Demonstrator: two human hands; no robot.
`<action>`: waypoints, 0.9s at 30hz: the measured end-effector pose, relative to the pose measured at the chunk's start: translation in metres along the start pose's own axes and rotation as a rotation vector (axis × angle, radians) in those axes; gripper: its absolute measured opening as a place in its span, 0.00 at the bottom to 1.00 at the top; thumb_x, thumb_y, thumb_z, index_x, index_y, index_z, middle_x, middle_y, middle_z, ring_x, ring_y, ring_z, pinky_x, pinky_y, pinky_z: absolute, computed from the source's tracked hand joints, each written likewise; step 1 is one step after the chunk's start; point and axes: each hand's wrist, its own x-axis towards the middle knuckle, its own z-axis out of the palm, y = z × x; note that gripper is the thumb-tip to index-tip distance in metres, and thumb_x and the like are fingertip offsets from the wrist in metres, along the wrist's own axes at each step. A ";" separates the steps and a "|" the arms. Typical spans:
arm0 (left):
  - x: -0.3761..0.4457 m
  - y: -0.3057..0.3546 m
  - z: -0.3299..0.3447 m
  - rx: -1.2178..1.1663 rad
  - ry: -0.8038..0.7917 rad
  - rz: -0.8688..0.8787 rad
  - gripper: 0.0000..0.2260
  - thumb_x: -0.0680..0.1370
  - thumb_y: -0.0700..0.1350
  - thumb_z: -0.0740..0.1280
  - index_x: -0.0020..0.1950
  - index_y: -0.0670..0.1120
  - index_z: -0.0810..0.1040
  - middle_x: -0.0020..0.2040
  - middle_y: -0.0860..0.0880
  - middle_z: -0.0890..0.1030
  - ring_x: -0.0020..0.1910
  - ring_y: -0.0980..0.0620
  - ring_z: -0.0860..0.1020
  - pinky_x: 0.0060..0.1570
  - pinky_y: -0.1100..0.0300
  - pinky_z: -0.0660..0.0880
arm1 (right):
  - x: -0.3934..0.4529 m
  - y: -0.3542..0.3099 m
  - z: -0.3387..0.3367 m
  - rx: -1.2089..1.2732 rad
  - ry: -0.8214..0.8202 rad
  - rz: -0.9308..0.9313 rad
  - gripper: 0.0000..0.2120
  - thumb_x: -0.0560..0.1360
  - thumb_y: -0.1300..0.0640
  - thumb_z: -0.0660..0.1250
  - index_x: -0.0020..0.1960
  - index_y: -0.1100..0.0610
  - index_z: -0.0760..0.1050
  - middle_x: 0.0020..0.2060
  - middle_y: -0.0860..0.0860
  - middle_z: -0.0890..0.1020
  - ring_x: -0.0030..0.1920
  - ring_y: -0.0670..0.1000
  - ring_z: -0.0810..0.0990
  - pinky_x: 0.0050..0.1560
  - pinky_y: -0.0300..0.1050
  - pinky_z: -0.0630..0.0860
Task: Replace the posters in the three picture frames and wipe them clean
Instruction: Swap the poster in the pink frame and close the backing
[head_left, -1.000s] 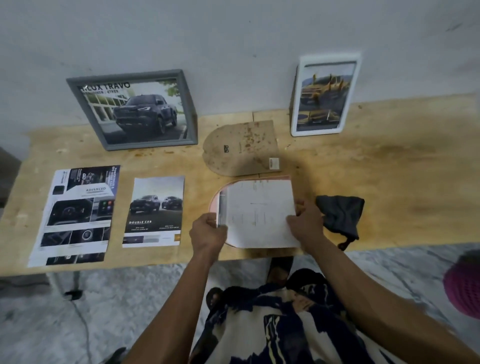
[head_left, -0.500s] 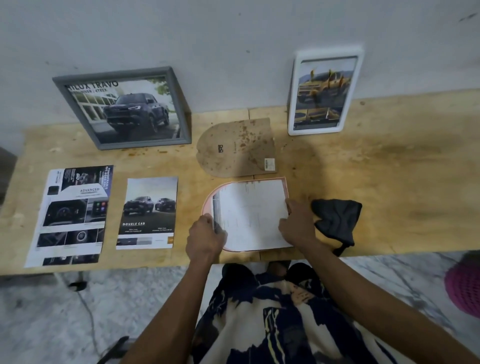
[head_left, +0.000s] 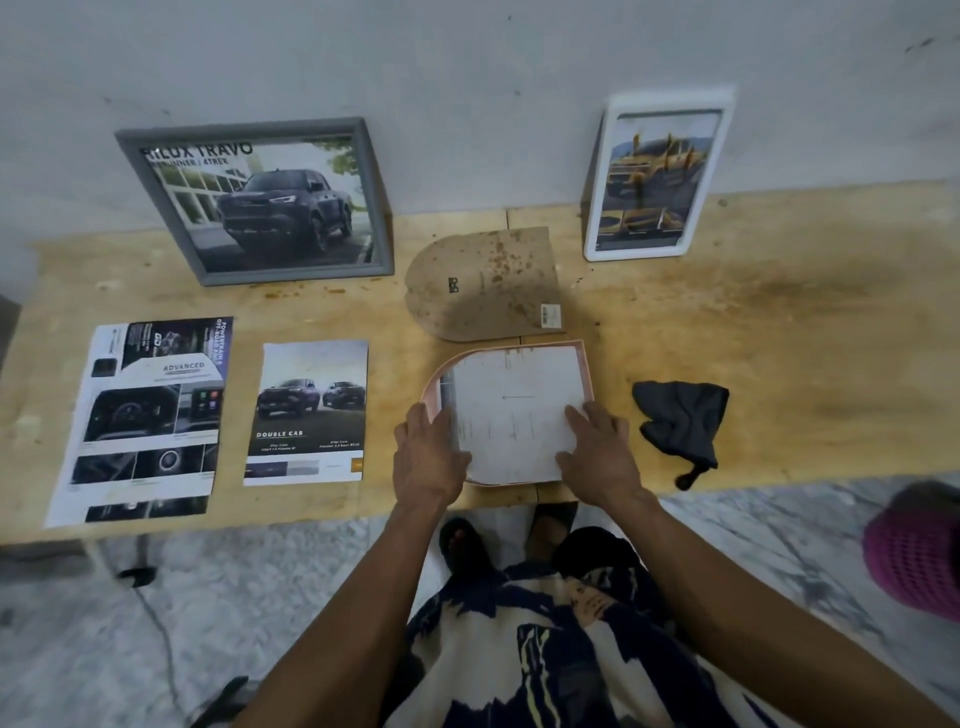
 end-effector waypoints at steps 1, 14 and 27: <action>0.001 -0.001 0.000 0.004 -0.008 -0.001 0.23 0.76 0.48 0.70 0.70 0.48 0.70 0.73 0.46 0.61 0.69 0.44 0.62 0.61 0.49 0.72 | -0.002 -0.002 0.002 0.005 0.006 0.003 0.31 0.79 0.49 0.61 0.78 0.51 0.52 0.77 0.49 0.53 0.71 0.56 0.54 0.68 0.46 0.63; 0.016 -0.010 -0.002 0.031 0.100 0.068 0.21 0.76 0.56 0.69 0.66 0.50 0.75 0.73 0.46 0.67 0.69 0.44 0.66 0.61 0.47 0.74 | 0.005 -0.014 -0.015 0.185 0.230 0.018 0.22 0.76 0.50 0.66 0.67 0.56 0.69 0.64 0.55 0.70 0.65 0.57 0.65 0.61 0.51 0.70; 0.153 0.032 -0.057 -0.181 0.142 -0.213 0.13 0.69 0.56 0.67 0.41 0.47 0.77 0.42 0.46 0.80 0.46 0.43 0.79 0.45 0.54 0.79 | 0.155 -0.045 -0.093 0.444 0.189 0.045 0.22 0.77 0.54 0.65 0.69 0.59 0.68 0.61 0.57 0.75 0.62 0.57 0.73 0.53 0.41 0.66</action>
